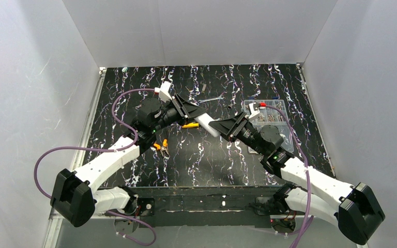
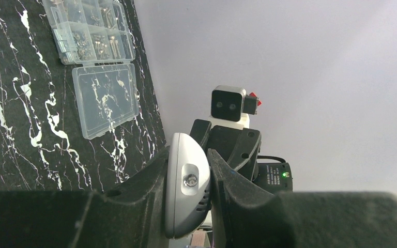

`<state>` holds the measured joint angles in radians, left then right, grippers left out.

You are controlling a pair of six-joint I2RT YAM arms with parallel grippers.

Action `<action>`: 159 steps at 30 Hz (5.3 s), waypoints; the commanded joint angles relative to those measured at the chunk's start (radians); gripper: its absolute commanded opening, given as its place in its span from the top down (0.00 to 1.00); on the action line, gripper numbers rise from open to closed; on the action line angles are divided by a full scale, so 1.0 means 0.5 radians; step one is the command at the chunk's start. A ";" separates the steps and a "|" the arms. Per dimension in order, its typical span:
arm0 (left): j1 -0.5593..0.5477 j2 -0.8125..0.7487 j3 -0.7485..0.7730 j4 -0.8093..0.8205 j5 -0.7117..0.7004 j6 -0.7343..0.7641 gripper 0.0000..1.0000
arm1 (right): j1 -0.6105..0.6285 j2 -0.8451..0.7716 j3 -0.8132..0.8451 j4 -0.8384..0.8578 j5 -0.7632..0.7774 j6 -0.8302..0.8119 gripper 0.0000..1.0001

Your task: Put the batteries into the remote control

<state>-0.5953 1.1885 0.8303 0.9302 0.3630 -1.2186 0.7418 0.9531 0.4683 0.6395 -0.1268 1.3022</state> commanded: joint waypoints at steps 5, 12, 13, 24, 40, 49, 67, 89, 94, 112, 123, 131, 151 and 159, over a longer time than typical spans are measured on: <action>-0.020 -0.062 0.009 0.149 -0.011 0.063 1.00 | 0.011 0.112 0.139 0.258 -0.192 0.005 0.45; -0.019 -0.072 -0.003 0.141 -0.008 0.066 1.00 | 0.001 0.116 0.135 0.289 -0.177 0.004 0.62; -0.018 -0.071 -0.004 0.143 -0.010 0.066 1.00 | -0.002 0.111 0.133 0.289 -0.176 0.002 0.63; -0.018 -0.074 0.035 0.008 0.067 0.103 0.71 | -0.005 0.086 0.156 0.233 -0.184 -0.139 0.96; -0.017 -0.237 0.201 -0.690 -0.028 0.444 0.02 | -0.005 -0.269 0.452 -0.901 0.239 -1.016 0.99; -0.013 -0.397 0.256 -1.115 -0.082 0.691 0.02 | -0.005 -0.084 0.719 -1.588 0.624 -1.693 0.99; -0.006 -0.669 0.297 -1.714 -0.370 1.315 0.02 | 0.061 1.572 2.121 -3.185 1.117 -2.447 0.99; -0.006 -0.753 0.128 -1.495 -0.246 1.185 0.02 | 0.462 2.285 2.291 -3.238 1.589 -2.574 0.46; -0.006 -0.763 0.110 -1.501 -0.220 1.185 0.02 | 0.480 2.304 2.286 -3.196 1.579 -2.544 0.41; -0.006 -0.752 0.099 -1.503 -0.180 1.220 0.02 | 0.389 1.799 1.834 -2.495 0.997 -2.349 0.14; -0.006 -0.748 0.110 -1.523 -0.188 1.241 0.02 | 0.013 1.138 1.258 -1.863 0.480 -1.745 0.12; -0.006 -0.710 0.122 -1.575 -0.192 1.246 0.02 | -0.362 0.693 0.778 -1.736 0.381 -1.454 0.13; -0.006 -0.670 0.187 -1.628 -0.082 1.225 0.02 | -0.965 0.796 1.022 -2.151 0.912 -1.488 0.24; -0.006 -0.702 0.163 -1.647 -0.089 1.218 0.02 | -1.285 0.870 0.976 -2.097 0.834 -1.456 0.24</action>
<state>-0.6033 0.8505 0.8860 0.1211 0.2935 -0.6132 0.1608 1.3628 0.9371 -0.4099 0.2855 0.5694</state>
